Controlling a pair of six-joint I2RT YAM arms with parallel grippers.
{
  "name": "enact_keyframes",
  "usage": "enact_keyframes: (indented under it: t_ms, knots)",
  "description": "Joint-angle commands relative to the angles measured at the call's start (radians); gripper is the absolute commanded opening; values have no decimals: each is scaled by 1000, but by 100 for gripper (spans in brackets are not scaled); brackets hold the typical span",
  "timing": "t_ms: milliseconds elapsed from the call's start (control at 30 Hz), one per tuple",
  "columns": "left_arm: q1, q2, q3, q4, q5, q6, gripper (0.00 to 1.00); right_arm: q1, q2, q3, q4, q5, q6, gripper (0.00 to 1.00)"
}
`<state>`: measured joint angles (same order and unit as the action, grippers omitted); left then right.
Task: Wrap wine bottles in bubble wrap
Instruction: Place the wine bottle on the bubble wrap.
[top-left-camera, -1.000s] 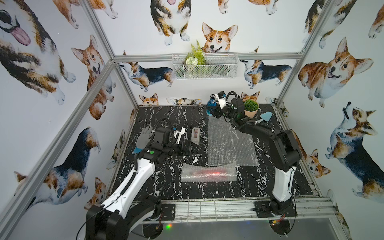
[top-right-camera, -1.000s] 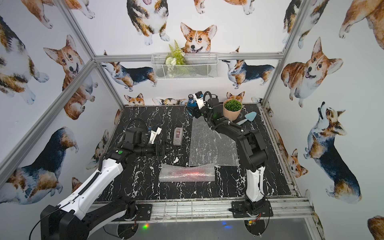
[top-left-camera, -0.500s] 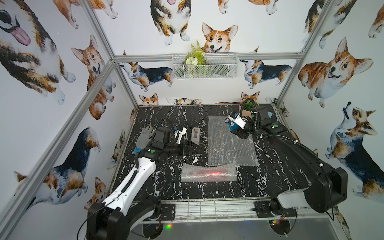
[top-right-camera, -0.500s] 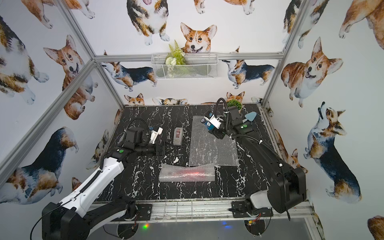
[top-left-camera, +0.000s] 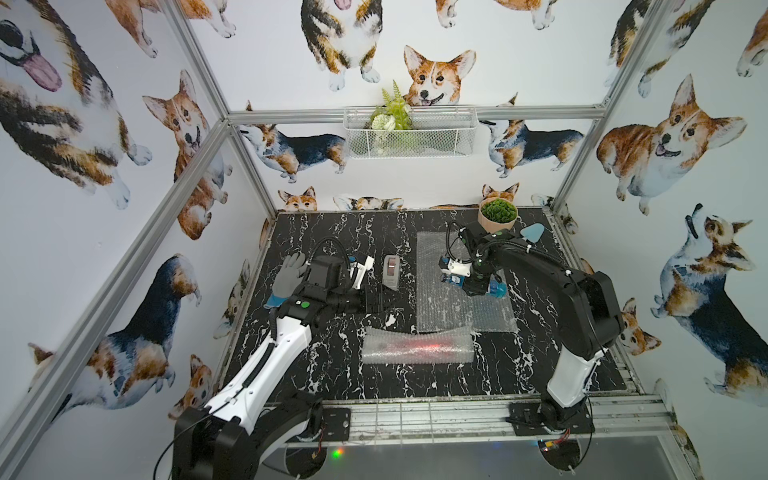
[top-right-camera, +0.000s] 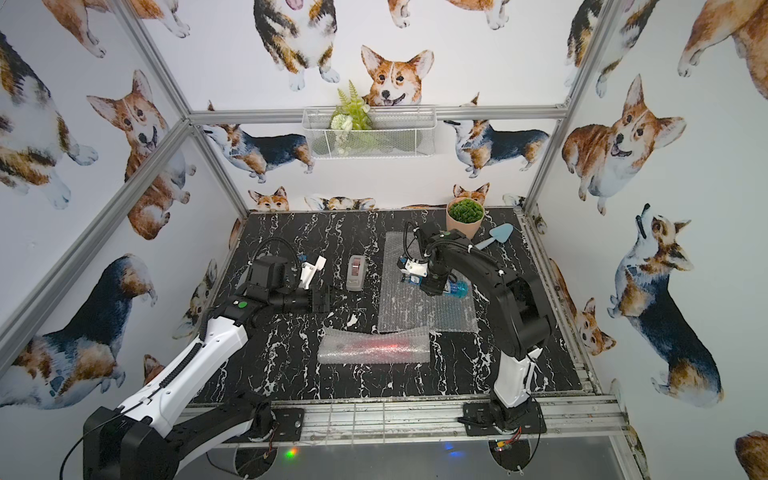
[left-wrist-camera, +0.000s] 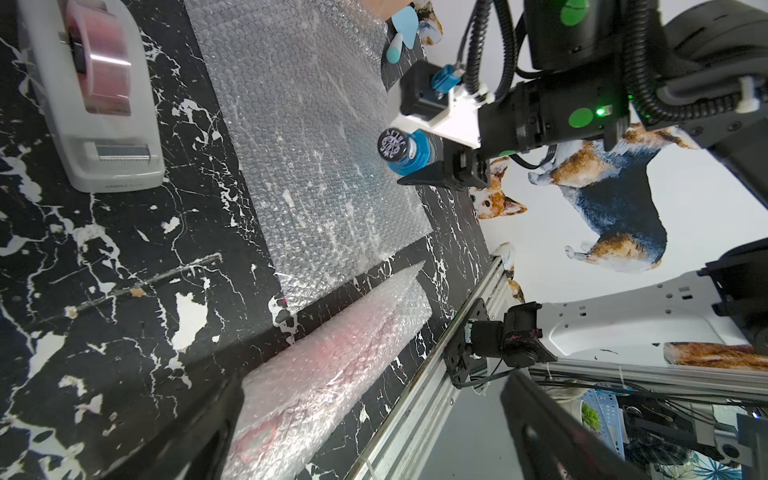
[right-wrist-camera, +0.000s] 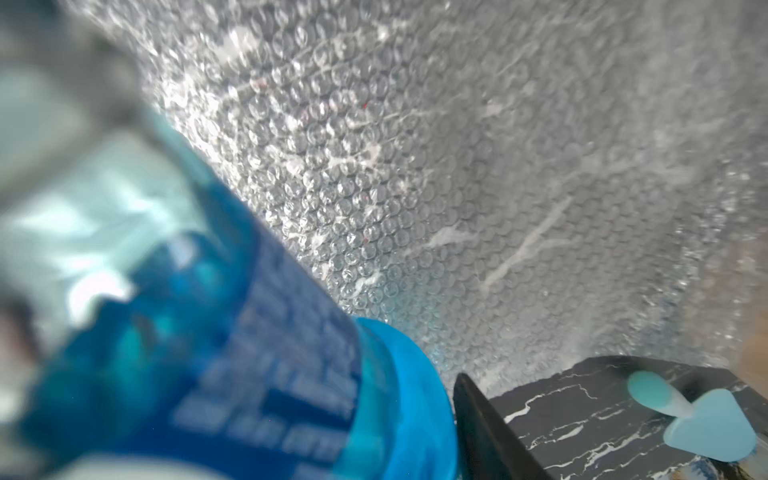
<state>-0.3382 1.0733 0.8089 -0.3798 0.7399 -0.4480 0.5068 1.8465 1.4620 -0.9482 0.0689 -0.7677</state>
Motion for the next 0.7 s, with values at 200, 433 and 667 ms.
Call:
enact_keyframes:
  t_ms: [200,433,667]
  knots:
    - [2,-2,-19,32,29,2,100,52,145,85,-64,96,-29,45]
    - [2,-5,-33,40,31,-2,100,83,192,168,-96,223,-48,45]
    - [3,7,-48,79,46,-17,100,94,211,242,-102,287,-73,46]
